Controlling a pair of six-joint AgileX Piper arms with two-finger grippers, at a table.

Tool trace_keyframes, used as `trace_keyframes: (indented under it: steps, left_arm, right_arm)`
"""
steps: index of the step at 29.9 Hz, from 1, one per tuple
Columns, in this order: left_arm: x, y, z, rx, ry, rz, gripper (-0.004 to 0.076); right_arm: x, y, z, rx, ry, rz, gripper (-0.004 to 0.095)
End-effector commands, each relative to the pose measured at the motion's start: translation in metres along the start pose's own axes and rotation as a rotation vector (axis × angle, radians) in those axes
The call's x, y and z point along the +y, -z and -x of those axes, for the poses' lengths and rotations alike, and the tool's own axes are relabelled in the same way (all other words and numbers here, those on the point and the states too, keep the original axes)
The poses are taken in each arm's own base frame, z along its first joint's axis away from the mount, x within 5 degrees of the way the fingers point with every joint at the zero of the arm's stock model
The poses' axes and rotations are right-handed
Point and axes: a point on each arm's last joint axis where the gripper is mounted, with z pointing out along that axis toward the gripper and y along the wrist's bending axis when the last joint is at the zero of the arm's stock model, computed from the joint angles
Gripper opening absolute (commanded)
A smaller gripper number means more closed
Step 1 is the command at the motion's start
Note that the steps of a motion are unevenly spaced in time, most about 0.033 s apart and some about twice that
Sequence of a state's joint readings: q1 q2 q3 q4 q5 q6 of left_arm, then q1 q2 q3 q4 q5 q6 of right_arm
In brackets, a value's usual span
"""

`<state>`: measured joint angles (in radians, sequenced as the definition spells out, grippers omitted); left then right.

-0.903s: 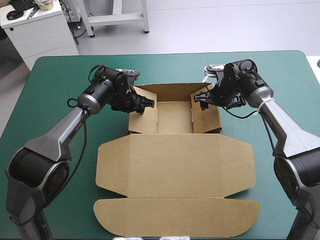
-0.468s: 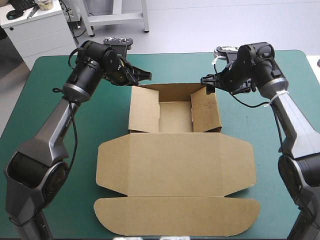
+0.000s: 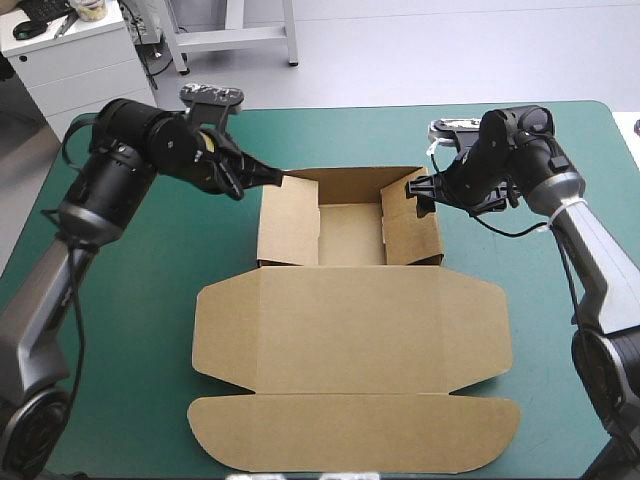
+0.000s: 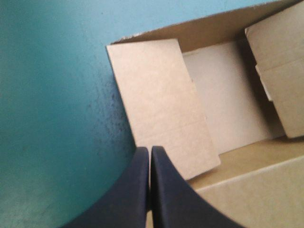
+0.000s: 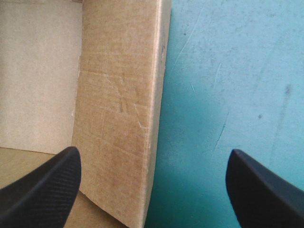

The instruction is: Fold the box

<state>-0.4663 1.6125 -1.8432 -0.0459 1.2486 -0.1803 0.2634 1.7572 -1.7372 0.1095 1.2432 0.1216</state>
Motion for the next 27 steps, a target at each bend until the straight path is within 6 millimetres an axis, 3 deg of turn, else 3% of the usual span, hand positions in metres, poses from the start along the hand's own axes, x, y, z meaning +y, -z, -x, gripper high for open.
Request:
trace_keyframes:
  steps: [1,6,12,20,27]
  left_arm:
    - [0.005,0.044,-0.026,-0.042,-0.027,0.027,-0.0009]
    - [0.018,0.068,-0.071,-0.046,-0.042,0.078,-0.0009]
    - [0.027,0.094,-0.126,-0.205,-0.046,0.044,-0.0009]
    - [0.042,0.094,-0.206,-0.263,-0.046,0.022,-0.0009]
    - [0.051,0.089,-0.254,-0.372,-0.042,-0.013,-0.0009]
  right_arm:
    - [0.002,0.022,0.001,-0.068,0.022,0.019,0.0773]
    - [0.006,0.007,0.007,-0.063,0.017,0.071,0.0774]
    - [0.007,-0.017,0.014,-0.046,0.0,0.091,0.0774]
    - [0.008,-0.04,0.015,0.007,-0.005,0.084,0.0772]
    - [0.007,-0.059,0.013,0.073,0.0,0.07,0.067]
